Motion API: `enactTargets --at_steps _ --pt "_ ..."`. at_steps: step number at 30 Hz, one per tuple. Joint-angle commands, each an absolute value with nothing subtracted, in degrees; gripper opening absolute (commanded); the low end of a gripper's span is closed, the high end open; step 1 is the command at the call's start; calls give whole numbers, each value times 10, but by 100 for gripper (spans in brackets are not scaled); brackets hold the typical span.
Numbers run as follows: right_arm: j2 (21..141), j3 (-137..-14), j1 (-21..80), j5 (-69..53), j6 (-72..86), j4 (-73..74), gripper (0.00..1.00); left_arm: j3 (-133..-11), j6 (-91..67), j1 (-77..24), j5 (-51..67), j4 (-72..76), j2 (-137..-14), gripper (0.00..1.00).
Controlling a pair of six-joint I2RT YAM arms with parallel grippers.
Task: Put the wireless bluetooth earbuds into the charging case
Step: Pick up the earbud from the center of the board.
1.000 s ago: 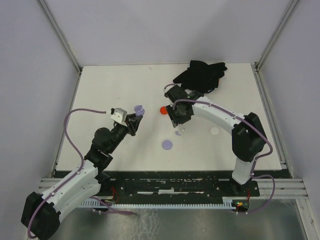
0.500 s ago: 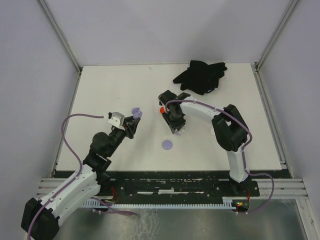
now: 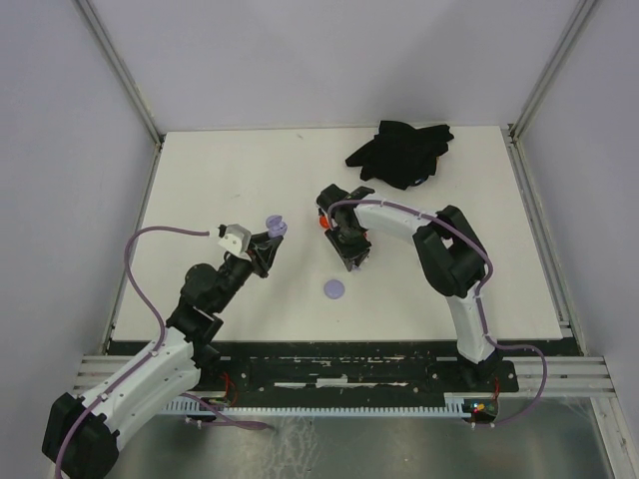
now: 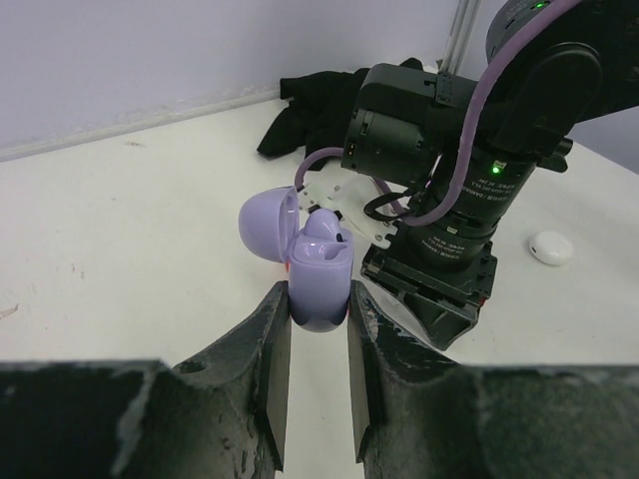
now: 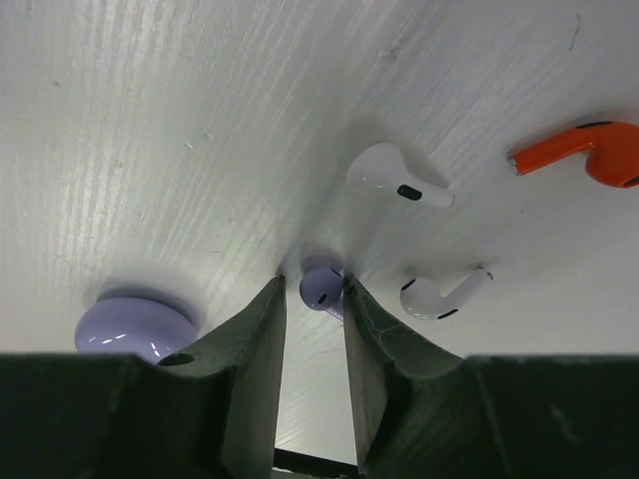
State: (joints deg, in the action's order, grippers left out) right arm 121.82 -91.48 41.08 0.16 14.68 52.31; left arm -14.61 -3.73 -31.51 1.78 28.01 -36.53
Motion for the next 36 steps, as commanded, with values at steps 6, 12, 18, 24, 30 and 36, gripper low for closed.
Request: enactTargets --at_steps 6,12,18,24,30,36 --pt "1235 -932 410 19 146 537 24 -152 -15 -313 34 323 -367 3" --pt "1170 -916 410 20 157 525 16 -144 -18 -313 55 353 -366 3" --pt "1069 -911 411 18 185 512 12 -129 -23 -313 86 415 -369 3" --pt "970 -906 413 1 214 486 10 -127 -13 -314 115 467 -378 3" --pt "876 -889 421 -14 251 429 9 -146 -1 -313 150 501 -401 3" --pt "793 -871 444 -28 289 346 8 -167 4 -313 182 533 -422 3"
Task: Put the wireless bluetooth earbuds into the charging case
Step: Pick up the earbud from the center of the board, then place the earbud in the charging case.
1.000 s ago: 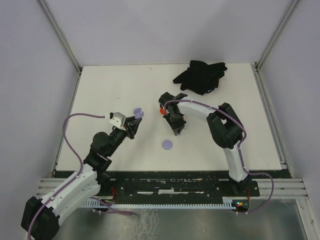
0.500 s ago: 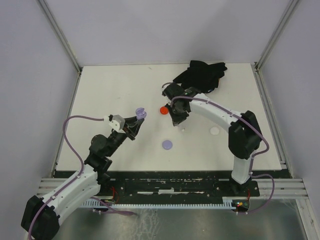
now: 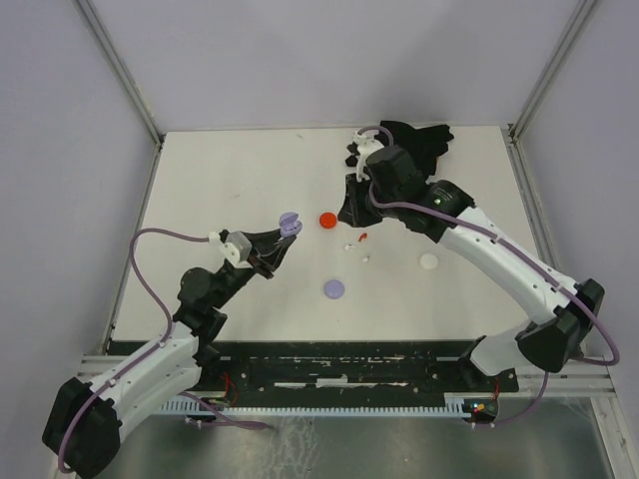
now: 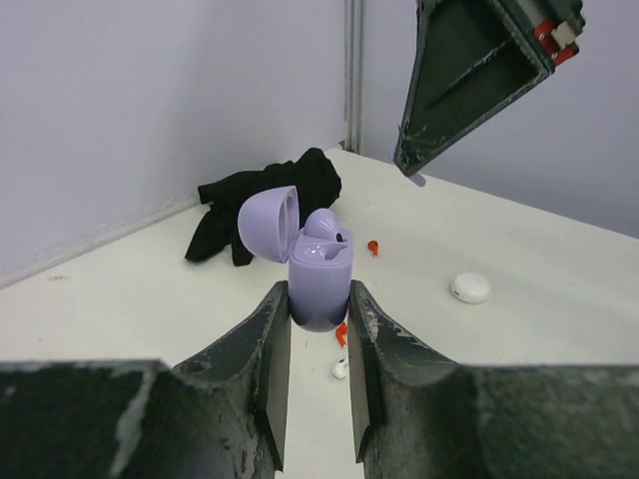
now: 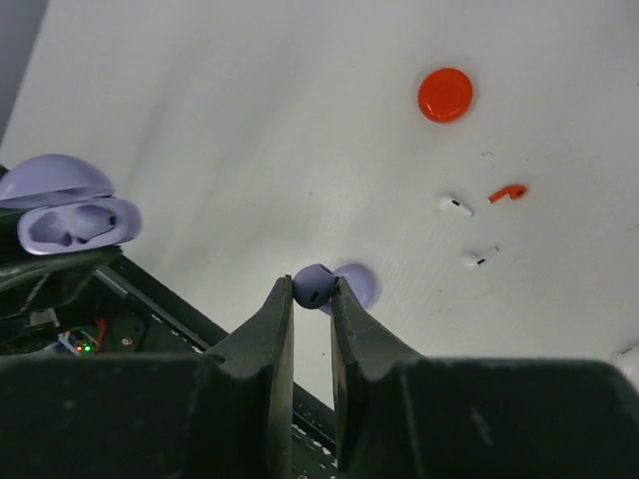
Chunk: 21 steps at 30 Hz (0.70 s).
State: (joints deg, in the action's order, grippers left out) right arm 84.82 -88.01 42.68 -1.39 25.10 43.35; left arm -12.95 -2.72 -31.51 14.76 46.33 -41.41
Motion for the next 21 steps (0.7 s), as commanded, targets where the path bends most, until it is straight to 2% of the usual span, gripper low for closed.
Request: enactTargets --at_steps 1,13,21 --pt "781 -866 449 -28 293 331 8 -171 7 -313 187 538 -425 3" --pt "705 -788 507 -61 346 114 9 -215 -8 -313 229 590 -475 3" --pt "712 -744 521 -77 378 16 9 -217 -29 -313 236 620 -489 3"
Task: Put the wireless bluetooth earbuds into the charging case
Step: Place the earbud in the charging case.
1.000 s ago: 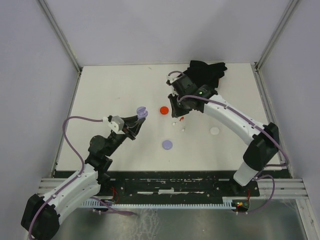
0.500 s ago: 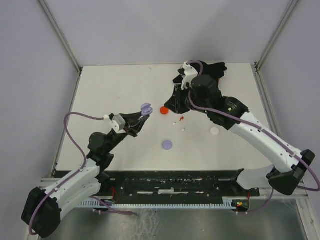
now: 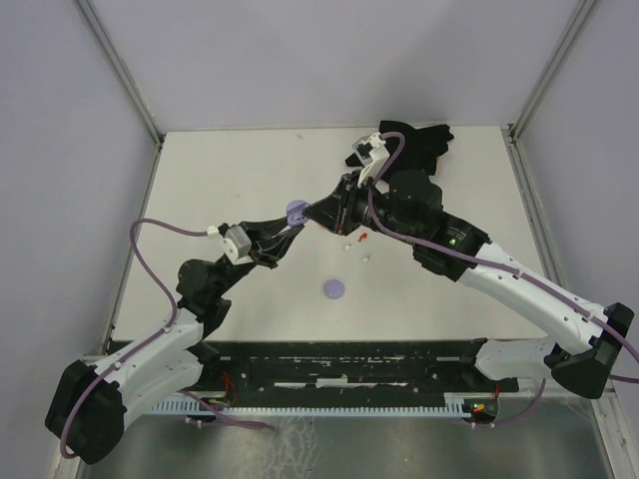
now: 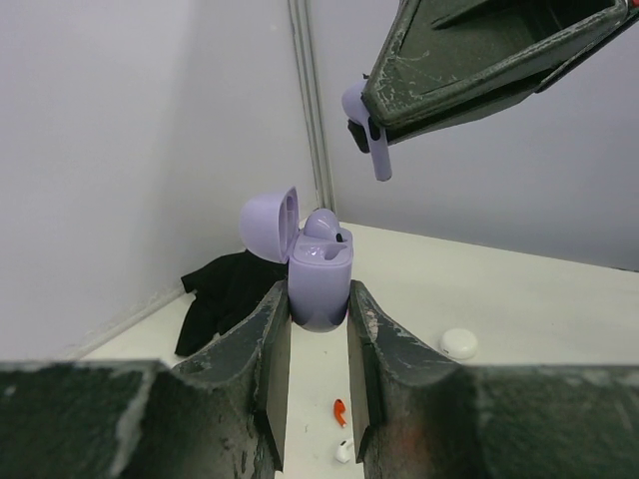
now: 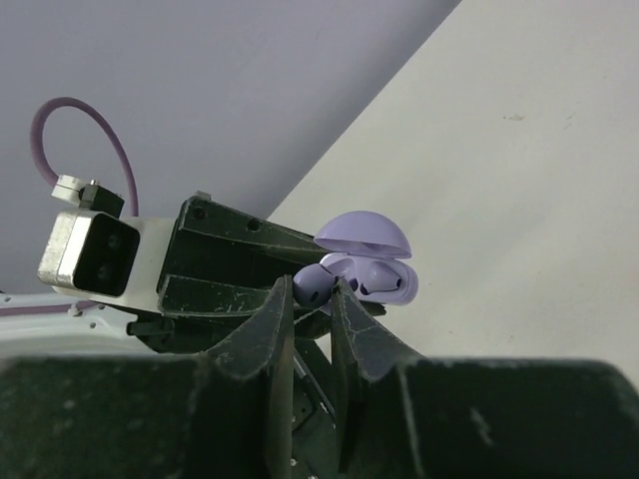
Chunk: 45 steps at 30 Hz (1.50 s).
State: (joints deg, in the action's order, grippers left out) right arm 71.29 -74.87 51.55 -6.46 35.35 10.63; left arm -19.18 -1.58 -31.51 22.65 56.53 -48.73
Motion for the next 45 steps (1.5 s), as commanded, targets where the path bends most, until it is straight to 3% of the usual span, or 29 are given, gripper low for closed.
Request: enactTargets --at_steps 1,23,45 --pt "715 -744 522 -79 382 10 9 -217 -30 -314 236 621 -490 3" --pt "743 -714 524 -51 419 4 9 -217 -37 -313 218 641 -492 3" --pt "722 -713 525 -8 424 51 23 -206 -37 -313 180 629 -490 3"
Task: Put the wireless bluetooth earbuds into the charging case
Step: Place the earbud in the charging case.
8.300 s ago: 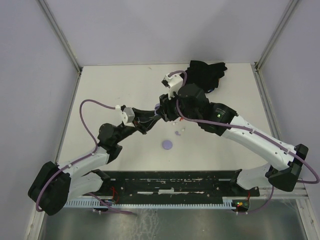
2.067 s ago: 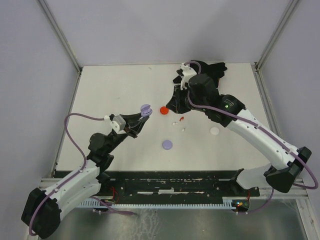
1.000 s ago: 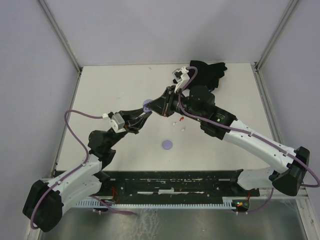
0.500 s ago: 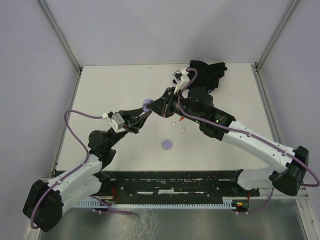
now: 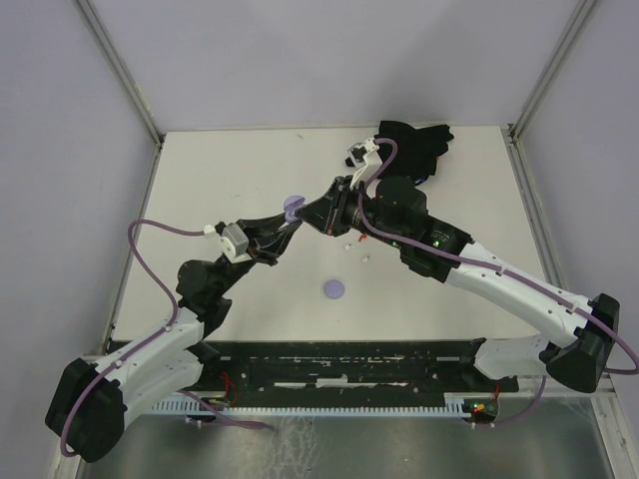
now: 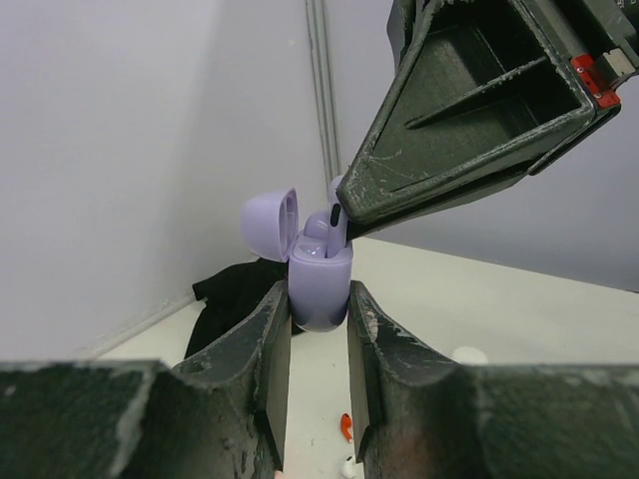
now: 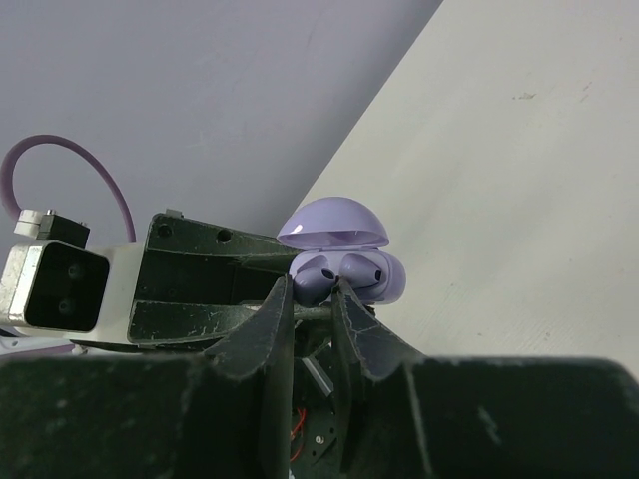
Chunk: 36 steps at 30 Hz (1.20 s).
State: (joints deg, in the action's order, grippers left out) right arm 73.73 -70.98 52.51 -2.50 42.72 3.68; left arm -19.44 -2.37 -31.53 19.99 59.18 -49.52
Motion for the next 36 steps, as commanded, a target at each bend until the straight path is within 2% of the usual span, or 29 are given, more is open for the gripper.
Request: enactTargets --at_steps 1,20,36 --pt "722 -714 524 -9 424 52 24 -206 -37 -313 180 626 -490 3" --pt "749 -749 529 -46 399 69 36 -198 -51 -314 236 616 -534 3" --pt "729 -767 529 0 348 129 42 -200 -63 -313 258 615 -543 3"
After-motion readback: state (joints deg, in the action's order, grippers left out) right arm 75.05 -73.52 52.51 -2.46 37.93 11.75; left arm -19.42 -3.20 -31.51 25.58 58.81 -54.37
